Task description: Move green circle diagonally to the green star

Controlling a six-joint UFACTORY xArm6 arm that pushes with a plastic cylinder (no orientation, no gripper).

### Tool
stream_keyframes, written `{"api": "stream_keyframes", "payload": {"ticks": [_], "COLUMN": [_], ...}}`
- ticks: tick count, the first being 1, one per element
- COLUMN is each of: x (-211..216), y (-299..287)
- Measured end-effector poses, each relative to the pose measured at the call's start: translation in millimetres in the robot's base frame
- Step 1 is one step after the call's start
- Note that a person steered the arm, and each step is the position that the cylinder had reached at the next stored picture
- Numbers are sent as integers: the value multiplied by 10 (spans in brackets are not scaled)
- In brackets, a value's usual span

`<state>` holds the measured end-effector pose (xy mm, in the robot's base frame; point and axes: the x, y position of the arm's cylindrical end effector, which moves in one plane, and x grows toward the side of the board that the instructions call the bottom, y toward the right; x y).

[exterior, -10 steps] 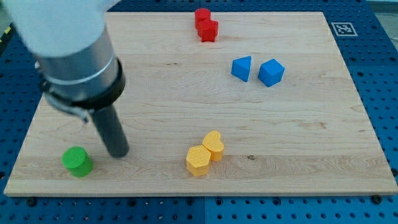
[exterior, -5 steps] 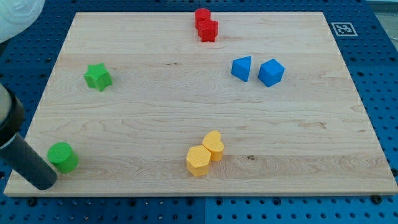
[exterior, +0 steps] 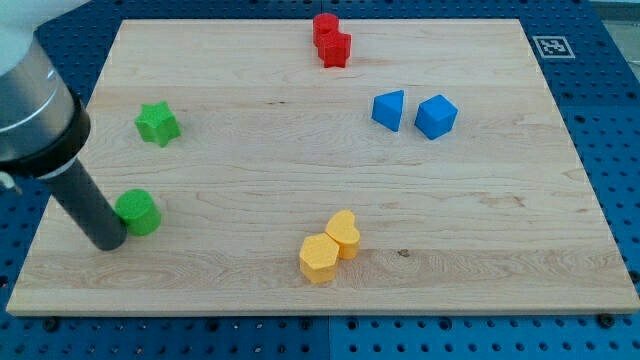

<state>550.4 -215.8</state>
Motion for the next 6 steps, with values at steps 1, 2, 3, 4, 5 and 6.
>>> {"api": "stream_keyframes", "payload": {"ticks": [1,2,3,4,5,6], "x": [-107,-236,-408,-618,-705,-822], "y": [186,325,399,475,520,268]}}
